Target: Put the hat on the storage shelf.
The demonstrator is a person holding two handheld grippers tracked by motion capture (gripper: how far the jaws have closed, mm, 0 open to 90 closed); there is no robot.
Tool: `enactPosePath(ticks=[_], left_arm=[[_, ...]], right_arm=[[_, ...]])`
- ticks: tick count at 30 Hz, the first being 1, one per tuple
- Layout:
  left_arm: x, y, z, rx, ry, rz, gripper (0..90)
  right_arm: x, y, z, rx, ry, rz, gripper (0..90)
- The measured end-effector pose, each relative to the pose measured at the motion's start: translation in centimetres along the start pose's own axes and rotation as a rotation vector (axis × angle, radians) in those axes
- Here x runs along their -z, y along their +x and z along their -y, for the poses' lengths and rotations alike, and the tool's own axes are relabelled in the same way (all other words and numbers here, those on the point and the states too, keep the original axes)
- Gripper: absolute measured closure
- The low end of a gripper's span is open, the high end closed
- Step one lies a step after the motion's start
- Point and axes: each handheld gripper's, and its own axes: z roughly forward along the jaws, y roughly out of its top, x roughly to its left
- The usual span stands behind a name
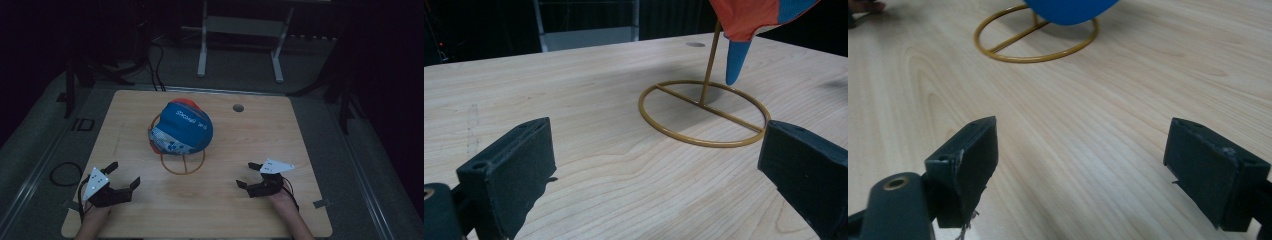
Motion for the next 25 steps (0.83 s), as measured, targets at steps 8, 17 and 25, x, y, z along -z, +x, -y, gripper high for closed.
enactPosePath(ticks=[8, 17, 25], left_arm=[[0.2, -0.1, 0.0, -0.007, -0.002, 0.001, 2.2], [0.1, -0.1, 0.0, -0.005, -0.003, 0.006, 2.2], [0.1, -0.2, 0.0, -0.003, -0.007, 0.012, 2.2]], right_arm=[[0.4, -0.9, 0.7, -0.003, 0.016, 0.032, 14.3], [0.7, -1.8, 1.0, -0.039, 0.001, 0.056, 14.3], [0.6, -1.9, 1.1, -0.039, 0.005, 0.061, 14.3]])
